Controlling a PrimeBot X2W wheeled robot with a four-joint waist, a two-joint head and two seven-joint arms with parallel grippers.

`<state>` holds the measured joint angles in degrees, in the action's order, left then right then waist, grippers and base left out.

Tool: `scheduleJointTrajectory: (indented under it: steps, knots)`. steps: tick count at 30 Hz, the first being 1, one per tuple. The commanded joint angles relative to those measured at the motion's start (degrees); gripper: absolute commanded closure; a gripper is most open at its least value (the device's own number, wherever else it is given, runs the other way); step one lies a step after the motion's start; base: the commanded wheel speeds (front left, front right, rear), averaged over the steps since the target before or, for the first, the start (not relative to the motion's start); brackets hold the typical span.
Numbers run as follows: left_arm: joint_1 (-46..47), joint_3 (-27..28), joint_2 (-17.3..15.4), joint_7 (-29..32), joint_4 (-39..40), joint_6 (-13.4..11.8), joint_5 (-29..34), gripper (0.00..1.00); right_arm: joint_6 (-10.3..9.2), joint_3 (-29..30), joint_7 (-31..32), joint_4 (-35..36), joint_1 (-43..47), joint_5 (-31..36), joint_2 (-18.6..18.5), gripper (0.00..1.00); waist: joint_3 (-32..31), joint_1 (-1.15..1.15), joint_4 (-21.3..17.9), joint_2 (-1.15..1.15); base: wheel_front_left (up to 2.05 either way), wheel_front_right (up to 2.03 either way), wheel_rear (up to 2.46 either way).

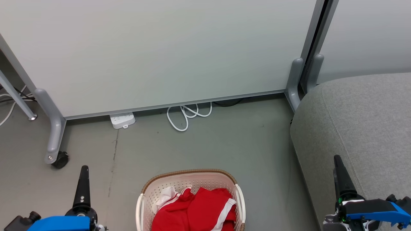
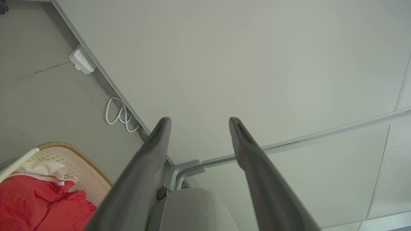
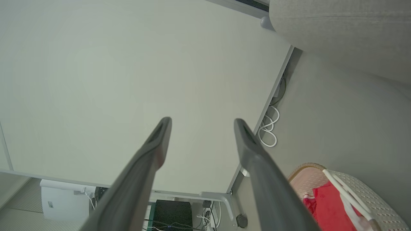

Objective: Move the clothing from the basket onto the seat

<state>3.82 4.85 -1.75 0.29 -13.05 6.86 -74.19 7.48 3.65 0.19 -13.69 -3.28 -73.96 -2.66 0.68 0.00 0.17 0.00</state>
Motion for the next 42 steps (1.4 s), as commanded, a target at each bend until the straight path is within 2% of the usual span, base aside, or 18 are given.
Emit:
scheduleJointTrajectory:
  steps: [1, 18, 42]
  knots:
    - [2.0, -0.5, -0.7, -0.8, 1.5, -0.3, 2.5, 0.0, 0.01, -0.5, -0.6, 1.4, -1.6, 2.7, -0.1, 0.0, 0.0, 0.0, 0.0, 0.0, 0.0, 0.0, 0.0]
    - [2.2, -5.2, -0.8, -4.4, 3.6, -2.9, 22.0, 0.0, 0.01, -4.1, -4.2, 2.4, -1.7, 21.6, -0.2, 0.0, 0.3, 0.0, 0.1, 0.0, 0.0, 0.0, 0.0]
    - [2.0, -8.6, -1.0, -8.4, 2.3, -4.1, 39.4, 0.0, 0.01, -6.2, -8.3, 0.2, -1.8, 38.9, -0.2, 0.0, 0.3, 0.0, 0.1, 0.0, 0.0, 0.0, 0.0]
